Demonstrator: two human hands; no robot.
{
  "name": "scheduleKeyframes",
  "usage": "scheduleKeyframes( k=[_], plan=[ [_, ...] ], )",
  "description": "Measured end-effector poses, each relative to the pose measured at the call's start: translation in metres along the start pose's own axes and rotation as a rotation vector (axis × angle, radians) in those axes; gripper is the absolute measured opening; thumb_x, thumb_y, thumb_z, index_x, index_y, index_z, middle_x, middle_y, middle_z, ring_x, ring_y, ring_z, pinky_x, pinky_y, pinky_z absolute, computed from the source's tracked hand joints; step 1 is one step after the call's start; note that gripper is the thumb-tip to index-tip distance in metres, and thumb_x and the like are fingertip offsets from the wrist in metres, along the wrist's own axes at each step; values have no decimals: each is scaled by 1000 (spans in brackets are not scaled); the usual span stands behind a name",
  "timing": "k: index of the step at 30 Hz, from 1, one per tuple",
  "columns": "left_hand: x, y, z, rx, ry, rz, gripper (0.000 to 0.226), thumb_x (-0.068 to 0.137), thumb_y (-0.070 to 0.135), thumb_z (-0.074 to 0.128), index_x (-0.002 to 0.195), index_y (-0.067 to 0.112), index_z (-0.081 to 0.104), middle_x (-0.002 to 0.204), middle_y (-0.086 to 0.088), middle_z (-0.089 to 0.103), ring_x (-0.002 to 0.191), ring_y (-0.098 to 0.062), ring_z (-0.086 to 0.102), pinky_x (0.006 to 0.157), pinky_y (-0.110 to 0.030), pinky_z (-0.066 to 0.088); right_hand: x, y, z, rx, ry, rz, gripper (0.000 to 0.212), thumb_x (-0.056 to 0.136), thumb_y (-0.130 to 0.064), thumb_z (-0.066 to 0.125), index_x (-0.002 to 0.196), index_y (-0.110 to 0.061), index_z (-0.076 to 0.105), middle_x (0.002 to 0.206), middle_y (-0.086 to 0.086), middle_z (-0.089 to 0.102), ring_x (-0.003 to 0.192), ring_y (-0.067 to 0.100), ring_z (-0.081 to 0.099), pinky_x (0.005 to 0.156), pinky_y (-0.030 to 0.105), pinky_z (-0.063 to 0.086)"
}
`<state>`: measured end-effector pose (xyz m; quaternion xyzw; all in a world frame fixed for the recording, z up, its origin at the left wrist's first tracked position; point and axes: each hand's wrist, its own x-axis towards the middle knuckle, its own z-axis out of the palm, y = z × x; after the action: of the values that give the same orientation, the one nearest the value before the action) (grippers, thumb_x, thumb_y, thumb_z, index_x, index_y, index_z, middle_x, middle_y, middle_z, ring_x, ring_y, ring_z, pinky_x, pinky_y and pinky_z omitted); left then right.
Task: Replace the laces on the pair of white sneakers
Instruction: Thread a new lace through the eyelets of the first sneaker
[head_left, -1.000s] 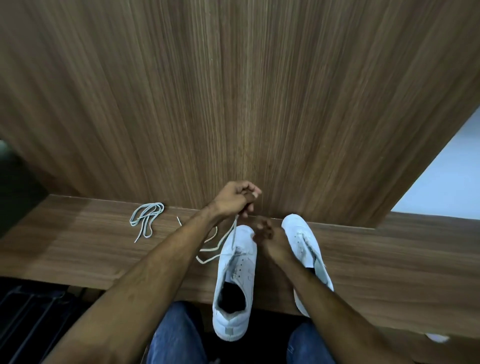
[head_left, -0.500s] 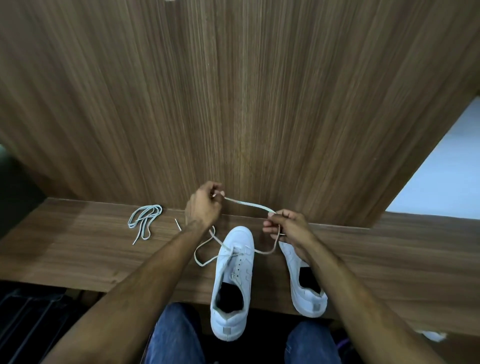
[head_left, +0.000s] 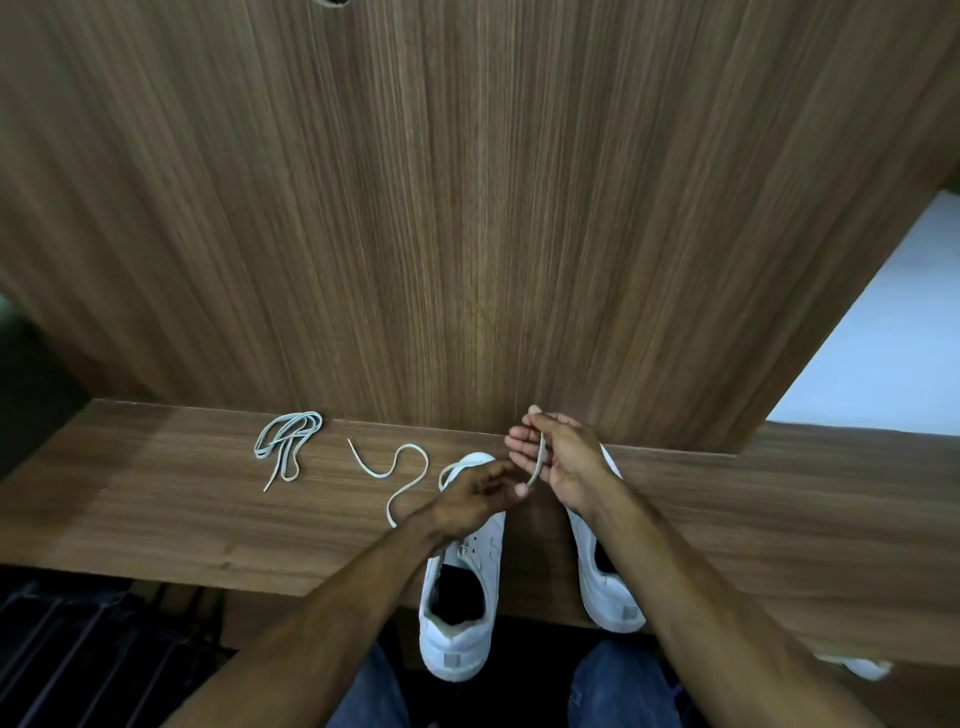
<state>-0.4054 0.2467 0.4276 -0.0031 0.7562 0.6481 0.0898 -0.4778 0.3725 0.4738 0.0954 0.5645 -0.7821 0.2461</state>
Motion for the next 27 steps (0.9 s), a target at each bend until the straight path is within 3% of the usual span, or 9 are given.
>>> scheduleKeyframes(
  k=[3,7,10,13,16,18,22,25,27],
  plan=[
    [2,3,-10,62,12,9,8,94,3,55,95,3,63,86,-2,63,78,5,58,78,-13,46,1,5,2,6,-8,2,8,94,-16,60,93,-7,61,84,12,68,84,25,70,77,36,59],
    [1,-9,-33,94,67,-33,16,94,1,55,81,7,63,72,-2,67,67,-2,65,73,-18,51,7,3,-6,28,59,-28,10,93,-17,61,97,-8,63,85,11,70,88,24,71,78,36,58],
    [-3,-17,-44,45,109,-56,14,94,0,55,87,7,65,76,-2,67,72,-7,65,79,-26,52,9,1,-14,27,73,-20,14,93,-15,61,103,-6,63,85,11,69,88,24,70,78,36,58],
    [-2,-17,-41,57,120,-39,10,93,2,59,99,4,66,85,2,66,81,-5,61,79,-19,50,5,10,-9,27,42,26,15,92,-11,60,106,-5,63,86,12,69,89,26,70,77,36,58],
    [1,-16,-22,89,30,-21,24,93,13,60,113,0,64,100,-2,66,95,-7,58,86,-21,47,2,19,5,64,3,61,8,92,-10,59,99,-7,62,85,13,68,87,27,69,80,37,57],
    [0,-17,-11,127,13,-11,26,97,12,54,110,-9,62,100,-6,62,97,-9,54,85,-16,44,3,23,13,81,-6,65,3,92,-10,59,94,-8,61,84,13,68,85,26,69,80,37,56],
    [-7,-19,-11,162,67,-51,31,101,11,44,92,-11,62,76,-2,63,71,0,58,68,-10,41,5,18,2,82,19,36,10,92,-10,60,101,-8,62,88,12,68,85,24,69,72,33,57],
    [-12,-23,-31,-17,132,-94,30,103,10,38,79,2,54,61,-5,68,58,-10,65,66,-30,48,9,16,-14,31,48,39,12,93,-11,60,105,-8,62,91,10,68,86,22,68,74,32,56],
    [-16,-24,-43,-39,179,-135,33,101,21,44,71,9,49,50,-6,60,46,-14,60,56,-31,43,9,19,-23,-48,68,41,10,94,-15,61,101,-8,63,84,8,67,84,21,69,76,31,56]
  ],
)
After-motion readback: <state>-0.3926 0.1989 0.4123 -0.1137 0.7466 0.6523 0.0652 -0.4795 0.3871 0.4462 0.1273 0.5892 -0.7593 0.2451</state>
